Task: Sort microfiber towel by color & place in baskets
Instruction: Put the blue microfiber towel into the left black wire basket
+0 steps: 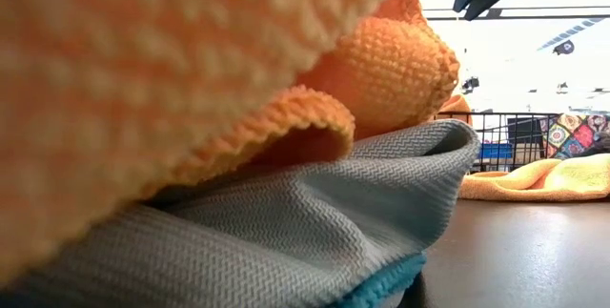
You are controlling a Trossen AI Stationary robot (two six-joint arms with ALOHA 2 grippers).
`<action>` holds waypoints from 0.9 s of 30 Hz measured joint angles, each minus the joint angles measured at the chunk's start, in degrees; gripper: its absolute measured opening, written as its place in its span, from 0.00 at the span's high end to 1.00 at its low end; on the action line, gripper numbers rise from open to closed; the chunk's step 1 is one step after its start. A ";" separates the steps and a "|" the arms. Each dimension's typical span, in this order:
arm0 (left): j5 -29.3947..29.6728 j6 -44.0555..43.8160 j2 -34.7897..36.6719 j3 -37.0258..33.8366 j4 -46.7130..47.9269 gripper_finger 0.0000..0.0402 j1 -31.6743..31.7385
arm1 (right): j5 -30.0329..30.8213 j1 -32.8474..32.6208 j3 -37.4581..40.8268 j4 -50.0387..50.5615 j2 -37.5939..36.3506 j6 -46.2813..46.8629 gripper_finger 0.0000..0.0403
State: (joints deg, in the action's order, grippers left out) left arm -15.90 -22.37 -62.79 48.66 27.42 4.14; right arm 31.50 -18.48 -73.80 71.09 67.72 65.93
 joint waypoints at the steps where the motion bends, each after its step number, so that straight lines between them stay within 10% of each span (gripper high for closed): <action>1: 0.31 -0.08 1.31 0.00 -0.05 1.00 0.00 | 0.00 0.00 0.00 0.01 0.00 0.00 0.69; 27: 1.94 5.40 18.76 2.07 -17.31 1.00 0.00 | 0.01 0.00 0.00 0.00 0.00 -0.52 0.69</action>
State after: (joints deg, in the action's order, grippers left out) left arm -13.96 -16.98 -44.03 50.74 10.11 4.14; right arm 31.51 -18.48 -73.80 71.09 67.72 65.41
